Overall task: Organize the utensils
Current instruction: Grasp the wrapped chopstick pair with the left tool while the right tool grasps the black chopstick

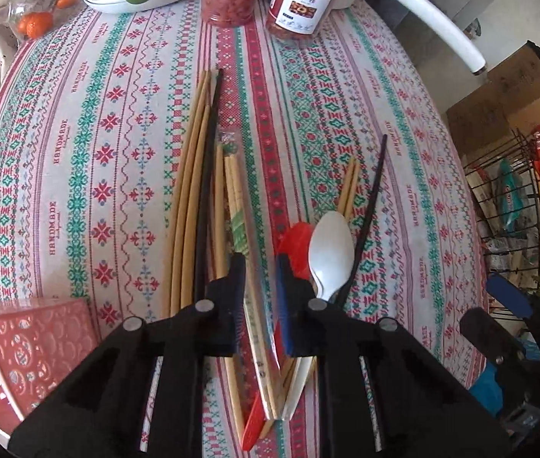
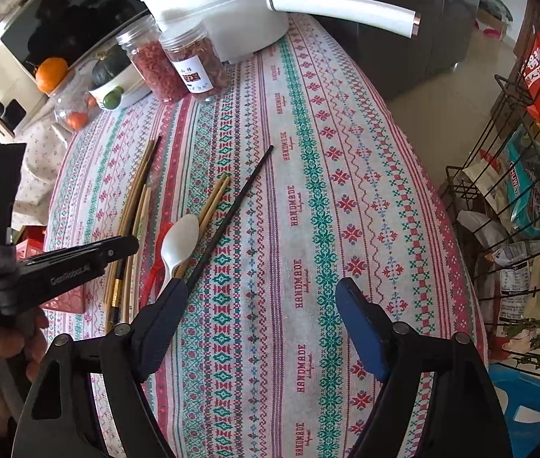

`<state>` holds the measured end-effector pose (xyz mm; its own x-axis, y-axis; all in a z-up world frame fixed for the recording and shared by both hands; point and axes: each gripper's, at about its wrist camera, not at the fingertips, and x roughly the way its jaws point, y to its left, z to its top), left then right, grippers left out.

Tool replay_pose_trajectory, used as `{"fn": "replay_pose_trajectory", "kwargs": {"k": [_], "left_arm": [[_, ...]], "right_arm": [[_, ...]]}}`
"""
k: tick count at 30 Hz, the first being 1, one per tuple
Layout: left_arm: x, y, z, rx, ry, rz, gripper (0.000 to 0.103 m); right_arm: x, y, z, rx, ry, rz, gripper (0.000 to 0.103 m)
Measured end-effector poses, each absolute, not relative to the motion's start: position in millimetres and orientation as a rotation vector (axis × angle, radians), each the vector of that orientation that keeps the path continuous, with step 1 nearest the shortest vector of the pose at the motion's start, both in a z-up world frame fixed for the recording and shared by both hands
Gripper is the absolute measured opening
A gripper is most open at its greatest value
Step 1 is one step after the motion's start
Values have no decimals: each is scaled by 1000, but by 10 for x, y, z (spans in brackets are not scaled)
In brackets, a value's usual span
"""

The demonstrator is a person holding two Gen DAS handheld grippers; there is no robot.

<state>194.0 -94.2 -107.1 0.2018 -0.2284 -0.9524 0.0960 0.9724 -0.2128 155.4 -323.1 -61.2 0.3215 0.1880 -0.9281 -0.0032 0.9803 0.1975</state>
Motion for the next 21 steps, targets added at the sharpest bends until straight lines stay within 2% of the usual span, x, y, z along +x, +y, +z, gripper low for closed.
{"fn": "replay_pose_trajectory", "kwargs": {"k": [9, 11, 14, 17, 21], "left_arm": [[2153, -1043, -1215, -51, 1412, -121, 16], [2185, -1071, -1221, -32, 1398, -107, 12], [2159, -1088, -1121, -44, 1343, -130, 11], [1978, -1028, -831, -46, 1249, -190, 11], [1595, -864, -385, -77, 1120, -262, 11]], "right_arm": [[1636, -3296, -683, 195, 1256, 112, 82], [1649, -3304, -702, 204, 1258, 111, 82], [1686, -3306, -750, 221, 1267, 112, 81], [1754, -3292, -831, 242, 1280, 114, 74], [1886, -3243, -964, 284, 1301, 123, 57]]}}
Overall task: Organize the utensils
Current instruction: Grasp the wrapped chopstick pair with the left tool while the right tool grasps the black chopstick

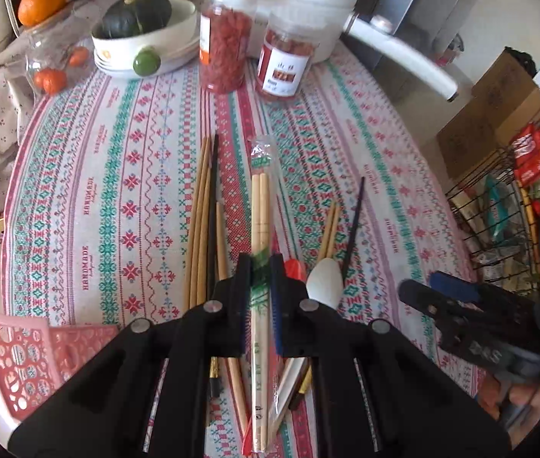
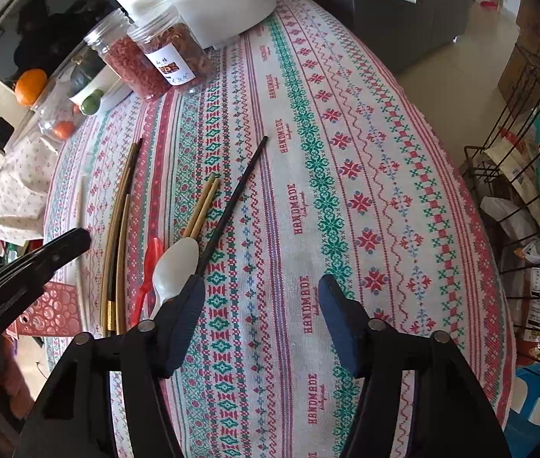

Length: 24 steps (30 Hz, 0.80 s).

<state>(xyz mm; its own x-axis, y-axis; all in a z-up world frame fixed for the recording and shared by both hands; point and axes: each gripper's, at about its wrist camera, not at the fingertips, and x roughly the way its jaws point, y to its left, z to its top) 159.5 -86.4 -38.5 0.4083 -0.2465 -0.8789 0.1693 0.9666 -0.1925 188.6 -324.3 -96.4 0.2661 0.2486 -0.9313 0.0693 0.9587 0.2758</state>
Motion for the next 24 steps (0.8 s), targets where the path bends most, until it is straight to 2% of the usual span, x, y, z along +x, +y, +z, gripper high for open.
{"fn": "replay_pose_trajectory", "kwargs": {"k": [4, 12, 18, 20, 21, 22, 24], "left_arm": [[1260, -680, -68, -104, 1008, -306, 11], [937, -309, 103, -168, 837, -310, 11], [832, -107, 181, -176, 752, -294, 11], [795, -47, 211, -177, 726, -286, 11], [777, -20, 233, -179, 712, -282, 11], [756, 5, 259, -181, 695, -278, 11], [722, 54, 307, -182, 662, -270, 11]], "right_arm": [[1989, -3169, -1059, 332, 1306, 134, 46], [2208, -2928, -1250, 305, 1311, 60, 38], [2306, -2610, -1299, 110, 1308, -27, 36], [2336, -2527, -1314, 47, 1316, -72, 29], [2352, -2526, -1317, 46, 1314, -80, 17], [2378, -2533, -1329, 59, 1317, -79, 13], [2399, -2580, -1342, 102, 1316, -80, 9]]}}
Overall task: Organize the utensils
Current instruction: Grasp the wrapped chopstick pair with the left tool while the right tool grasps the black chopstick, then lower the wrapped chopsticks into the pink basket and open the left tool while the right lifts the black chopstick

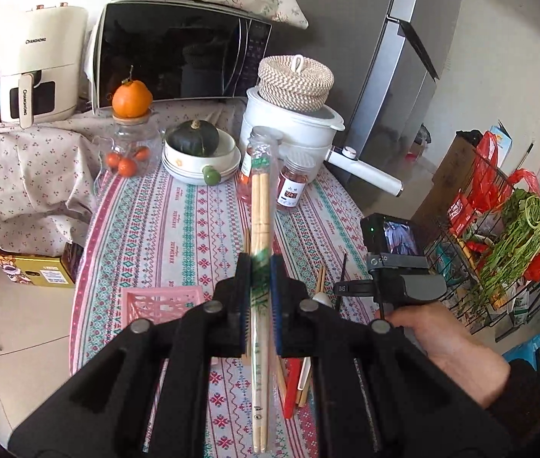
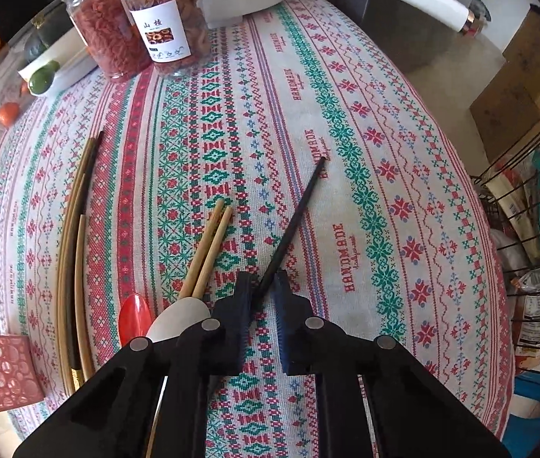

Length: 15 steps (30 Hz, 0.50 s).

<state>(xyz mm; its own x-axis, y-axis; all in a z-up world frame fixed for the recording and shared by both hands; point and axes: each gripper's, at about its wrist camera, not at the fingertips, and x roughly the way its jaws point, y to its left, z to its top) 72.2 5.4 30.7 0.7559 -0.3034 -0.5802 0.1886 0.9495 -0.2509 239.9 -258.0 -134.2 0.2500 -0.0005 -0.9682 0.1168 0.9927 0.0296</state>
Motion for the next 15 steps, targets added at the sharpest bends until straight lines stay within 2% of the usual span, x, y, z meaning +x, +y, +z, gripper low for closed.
{"fn": "replay_pose_trajectory", "kwargs": {"k": [1, 6, 15], "left_arm": [[702, 80, 317, -181, 646, -266, 11], [626, 225, 411, -182, 541, -221, 11], [728, 374, 406, -151, 332, -91, 11]], "right_arm": [[2394, -2640, -1341, 135, 1310, -72, 6], [2339, -2963, -1272, 309, 1275, -4, 5], [1873, -3094, -572, 350, 1036, 101, 5]]}}
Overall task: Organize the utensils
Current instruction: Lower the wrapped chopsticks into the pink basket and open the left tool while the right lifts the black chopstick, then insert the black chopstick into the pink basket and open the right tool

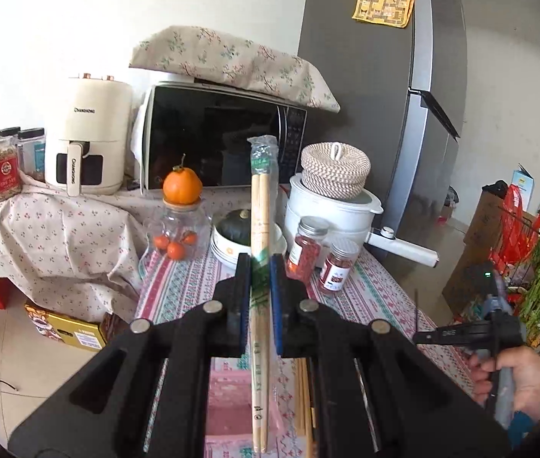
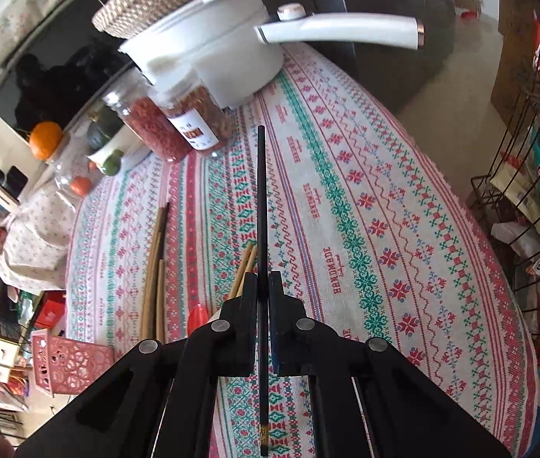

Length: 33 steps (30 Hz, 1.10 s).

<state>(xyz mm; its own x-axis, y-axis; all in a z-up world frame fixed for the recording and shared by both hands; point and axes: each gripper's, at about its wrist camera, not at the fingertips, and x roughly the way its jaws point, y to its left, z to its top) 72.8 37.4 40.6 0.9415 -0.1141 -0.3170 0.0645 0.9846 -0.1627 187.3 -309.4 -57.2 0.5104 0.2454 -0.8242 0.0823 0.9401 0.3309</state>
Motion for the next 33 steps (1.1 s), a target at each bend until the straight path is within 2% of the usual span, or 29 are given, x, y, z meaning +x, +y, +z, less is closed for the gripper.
{"fn": "replay_pose_trajectory", "kwargs": {"k": [9, 15, 18, 20, 22, 25, 26, 31, 33], "left_arm": [[964, 314, 142, -119, 298, -10, 11], [1086, 284, -153, -128, 473, -51, 12], [1112, 347, -216, -180, 595, -89, 18], [1063, 395, -200, -211, 634, -100, 24], [986, 449, -146, -220, 661, -99, 42], [885, 527, -86, -228, 718, -95, 56], [845, 565, -76, -238, 737, -96, 58], [691, 742, -70, -272, 826, -62, 80], [638, 791, -79, -266, 843, -58, 83]], "right_arm": [[1433, -3028, -88, 288, 866, 178, 5], [1252, -2926, 161, 255, 790, 228, 5], [1192, -2824, 288, 243, 771, 267, 5], [1164, -2737, 365, 234, 766, 296, 5], [1143, -2648, 429, 233, 766, 333, 5], [1080, -2468, 546, 224, 747, 395, 5], [1050, -2413, 581, 222, 738, 412, 5], [922, -2134, 770, 238, 698, 511, 5], [885, -2028, 831, 250, 680, 546, 5]]}}
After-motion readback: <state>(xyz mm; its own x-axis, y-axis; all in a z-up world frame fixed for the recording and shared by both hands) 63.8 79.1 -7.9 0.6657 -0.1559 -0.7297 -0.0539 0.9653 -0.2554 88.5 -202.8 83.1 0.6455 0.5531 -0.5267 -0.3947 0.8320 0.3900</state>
